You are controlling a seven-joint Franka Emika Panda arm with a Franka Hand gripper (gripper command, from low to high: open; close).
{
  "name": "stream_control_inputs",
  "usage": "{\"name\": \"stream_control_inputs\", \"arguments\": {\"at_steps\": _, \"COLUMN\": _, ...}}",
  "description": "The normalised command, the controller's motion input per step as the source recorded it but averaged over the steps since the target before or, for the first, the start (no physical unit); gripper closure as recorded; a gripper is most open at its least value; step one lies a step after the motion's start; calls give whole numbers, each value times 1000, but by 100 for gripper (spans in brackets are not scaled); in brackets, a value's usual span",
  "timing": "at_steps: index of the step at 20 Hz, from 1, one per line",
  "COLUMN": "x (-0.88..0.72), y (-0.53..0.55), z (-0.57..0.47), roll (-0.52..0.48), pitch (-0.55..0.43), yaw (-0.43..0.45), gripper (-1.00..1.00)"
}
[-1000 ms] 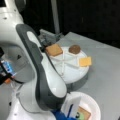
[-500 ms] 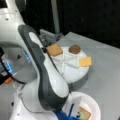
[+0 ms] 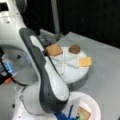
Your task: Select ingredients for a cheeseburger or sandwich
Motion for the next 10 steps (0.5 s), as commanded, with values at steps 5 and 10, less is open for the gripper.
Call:
{"name": "stream_control_inputs", "arguments": {"at_steps": 5, "x": 111, "y": -66, "z": -54, "roll": -28, "pitch": -22, "yaw": 178, "gripper": 100}}
{"name": "stream_control_inputs", "arguments": {"at_steps": 10, "x": 98, "y": -69, "z": -41, "roll": -25, "pitch": -25, "yaw": 177, "gripper": -100}}
